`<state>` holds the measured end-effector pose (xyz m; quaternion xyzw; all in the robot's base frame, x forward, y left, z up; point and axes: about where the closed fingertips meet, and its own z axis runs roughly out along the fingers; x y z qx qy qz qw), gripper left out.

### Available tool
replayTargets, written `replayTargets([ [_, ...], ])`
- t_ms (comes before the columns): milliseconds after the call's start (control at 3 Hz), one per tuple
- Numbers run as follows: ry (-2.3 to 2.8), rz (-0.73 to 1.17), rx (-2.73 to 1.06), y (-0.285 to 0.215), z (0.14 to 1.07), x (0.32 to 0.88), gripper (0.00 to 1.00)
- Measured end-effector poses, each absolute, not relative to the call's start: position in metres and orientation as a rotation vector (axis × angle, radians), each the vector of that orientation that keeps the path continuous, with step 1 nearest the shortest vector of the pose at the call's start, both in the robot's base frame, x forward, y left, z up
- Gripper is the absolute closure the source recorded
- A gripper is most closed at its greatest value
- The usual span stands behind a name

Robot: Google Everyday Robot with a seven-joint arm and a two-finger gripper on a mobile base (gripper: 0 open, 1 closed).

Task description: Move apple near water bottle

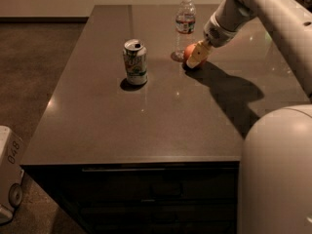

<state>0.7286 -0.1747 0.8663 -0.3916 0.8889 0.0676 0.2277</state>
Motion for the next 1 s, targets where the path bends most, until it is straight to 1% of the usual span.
replayTargets([
  [333,2.450,0.191,-1.080,-0.1732,0.8631,0.7308,0.13],
  [667,2.453,0.194,-1.084,-0.1715,0.8598,0.7315,0.00],
  [1000,2.453,0.194,-1.084,-0.1715,0.8598,0.7315,0.00],
])
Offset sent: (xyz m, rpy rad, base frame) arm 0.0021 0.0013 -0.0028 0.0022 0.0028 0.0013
